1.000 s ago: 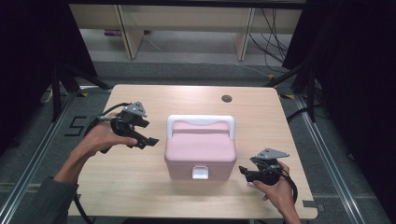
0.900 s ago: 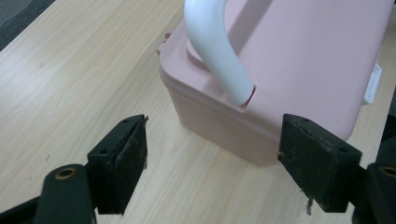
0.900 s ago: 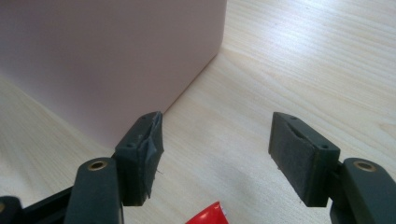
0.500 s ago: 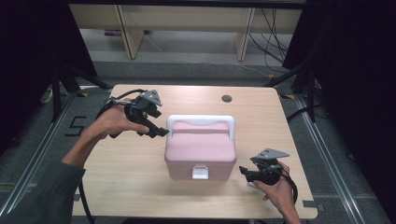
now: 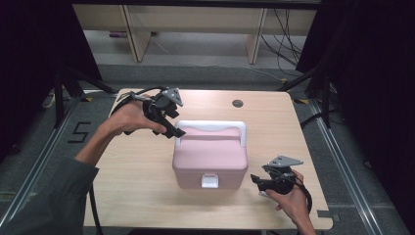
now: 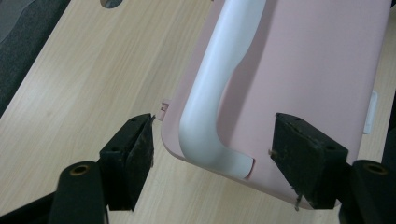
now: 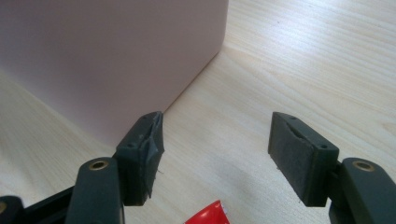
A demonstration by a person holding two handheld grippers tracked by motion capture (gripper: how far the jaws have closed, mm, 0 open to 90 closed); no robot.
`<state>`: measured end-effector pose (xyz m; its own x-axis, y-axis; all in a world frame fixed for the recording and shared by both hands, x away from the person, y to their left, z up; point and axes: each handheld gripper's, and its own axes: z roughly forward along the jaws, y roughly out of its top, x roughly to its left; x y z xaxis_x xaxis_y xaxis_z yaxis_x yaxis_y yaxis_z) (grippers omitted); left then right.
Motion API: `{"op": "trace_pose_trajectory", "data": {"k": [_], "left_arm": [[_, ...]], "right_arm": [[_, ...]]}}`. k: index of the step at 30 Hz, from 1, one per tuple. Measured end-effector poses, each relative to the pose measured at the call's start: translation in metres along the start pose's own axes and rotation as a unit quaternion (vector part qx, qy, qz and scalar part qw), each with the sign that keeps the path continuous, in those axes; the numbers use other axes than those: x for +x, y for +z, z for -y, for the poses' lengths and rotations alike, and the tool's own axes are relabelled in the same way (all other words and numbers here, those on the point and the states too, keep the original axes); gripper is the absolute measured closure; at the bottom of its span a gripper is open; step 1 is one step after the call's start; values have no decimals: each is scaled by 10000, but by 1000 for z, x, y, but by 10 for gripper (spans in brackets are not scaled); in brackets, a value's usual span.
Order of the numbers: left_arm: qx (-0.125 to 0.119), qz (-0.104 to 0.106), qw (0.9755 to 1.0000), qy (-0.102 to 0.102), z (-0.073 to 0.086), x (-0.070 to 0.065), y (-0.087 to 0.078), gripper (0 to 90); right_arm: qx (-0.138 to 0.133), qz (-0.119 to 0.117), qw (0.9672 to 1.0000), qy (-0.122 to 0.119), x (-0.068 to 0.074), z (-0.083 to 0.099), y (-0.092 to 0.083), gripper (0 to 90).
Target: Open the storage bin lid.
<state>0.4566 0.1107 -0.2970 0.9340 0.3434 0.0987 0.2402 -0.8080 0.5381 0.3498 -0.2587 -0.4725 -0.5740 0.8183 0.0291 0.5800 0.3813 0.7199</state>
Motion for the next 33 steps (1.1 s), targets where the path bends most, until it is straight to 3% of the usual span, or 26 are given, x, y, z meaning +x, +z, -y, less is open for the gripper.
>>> {"op": "trace_pose_trajectory", "data": {"k": [2,3,10,19,30,33], "left_arm": [[46,7,10000,44,-3,0,3,313],[31,29,10000,41,-5,1,5,316],[212,87,9995,196,-13,2,15,360],[405,178,9978,485,-23,5,21,475],[644,262,9956,624,-26,5,32,560],[726,255,9950,641,-29,5,32,590]], "right_arm": [[-28,7,10000,-74,-1,0,0,368],[30,-12,10000,72,1,1,-1,368],[51,-5,9999,142,0,2,-2,370],[43,-12,9999,93,-1,2,-1,372],[56,-20,10000,-4,-1,2,1,372],[91,-54,9998,150,0,2,0,372]]}}
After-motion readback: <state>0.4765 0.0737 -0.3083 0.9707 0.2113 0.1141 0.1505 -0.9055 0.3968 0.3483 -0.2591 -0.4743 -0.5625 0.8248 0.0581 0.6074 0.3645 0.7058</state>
